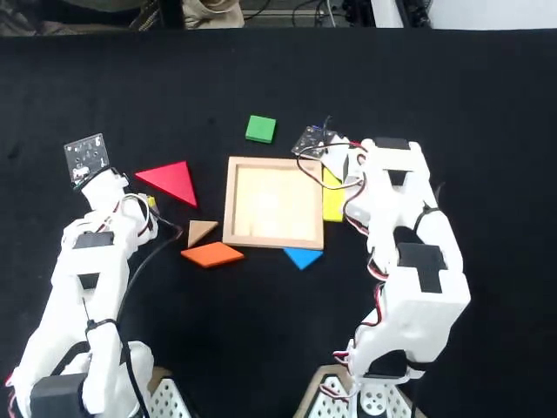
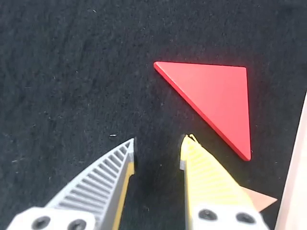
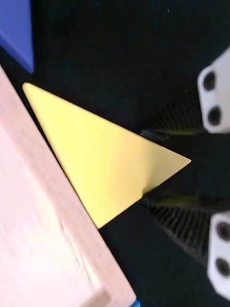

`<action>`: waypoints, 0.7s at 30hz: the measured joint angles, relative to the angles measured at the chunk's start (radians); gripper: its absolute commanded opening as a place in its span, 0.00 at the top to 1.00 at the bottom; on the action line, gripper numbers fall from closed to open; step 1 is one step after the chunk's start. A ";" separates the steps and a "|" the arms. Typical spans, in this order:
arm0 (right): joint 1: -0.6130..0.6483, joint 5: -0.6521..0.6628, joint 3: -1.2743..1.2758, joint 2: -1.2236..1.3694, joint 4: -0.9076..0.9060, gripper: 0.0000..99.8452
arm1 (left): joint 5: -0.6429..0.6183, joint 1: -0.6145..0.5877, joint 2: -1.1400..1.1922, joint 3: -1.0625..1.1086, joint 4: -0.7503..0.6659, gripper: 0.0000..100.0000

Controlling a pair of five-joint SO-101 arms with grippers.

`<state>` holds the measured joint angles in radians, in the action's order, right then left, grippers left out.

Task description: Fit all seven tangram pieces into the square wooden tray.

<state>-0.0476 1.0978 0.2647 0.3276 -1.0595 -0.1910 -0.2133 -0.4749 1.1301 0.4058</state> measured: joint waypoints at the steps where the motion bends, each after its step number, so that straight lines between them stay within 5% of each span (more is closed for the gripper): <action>1: 0.000 0.000 -0.003 0.000 -0.002 0.97 | 0.000 0.000 0.000 0.000 0.000 0.83; 15: -0.215 0.106 -0.172 0.003 -0.006 0.98 | 0.000 0.000 0.000 0.000 0.000 0.83; 21: -0.215 0.170 -0.172 0.003 -0.114 0.97 | 0.000 0.000 0.000 0.000 0.000 0.84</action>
<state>-0.2624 1.2681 0.0928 0.3307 -1.1730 -0.1910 -0.2133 -0.4749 1.1301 0.4058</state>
